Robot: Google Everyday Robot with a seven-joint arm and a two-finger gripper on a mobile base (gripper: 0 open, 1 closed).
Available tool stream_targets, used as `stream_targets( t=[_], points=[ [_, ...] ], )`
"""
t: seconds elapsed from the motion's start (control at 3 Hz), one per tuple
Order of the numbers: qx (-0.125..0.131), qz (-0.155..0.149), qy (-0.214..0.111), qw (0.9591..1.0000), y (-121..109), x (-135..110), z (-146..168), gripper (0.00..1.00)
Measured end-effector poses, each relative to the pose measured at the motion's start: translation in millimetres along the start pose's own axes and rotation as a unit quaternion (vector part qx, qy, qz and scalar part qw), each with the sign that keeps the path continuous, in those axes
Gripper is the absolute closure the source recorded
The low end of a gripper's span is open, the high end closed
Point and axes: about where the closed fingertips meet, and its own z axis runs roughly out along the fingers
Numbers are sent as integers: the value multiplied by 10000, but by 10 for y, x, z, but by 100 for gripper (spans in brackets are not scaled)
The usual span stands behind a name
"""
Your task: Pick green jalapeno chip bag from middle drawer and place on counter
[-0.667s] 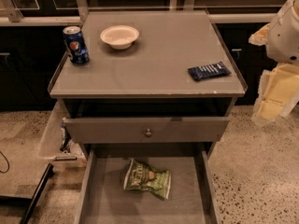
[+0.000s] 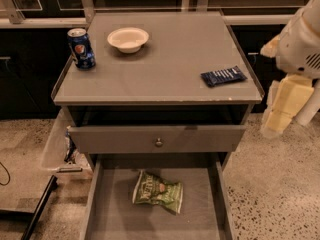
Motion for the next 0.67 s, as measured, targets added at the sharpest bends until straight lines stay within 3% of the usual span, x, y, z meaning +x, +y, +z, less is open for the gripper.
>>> stream_targets(
  t=[0.67],
  points=[
    [-791,714,115,9942,343,256,1188,0]
  ],
)
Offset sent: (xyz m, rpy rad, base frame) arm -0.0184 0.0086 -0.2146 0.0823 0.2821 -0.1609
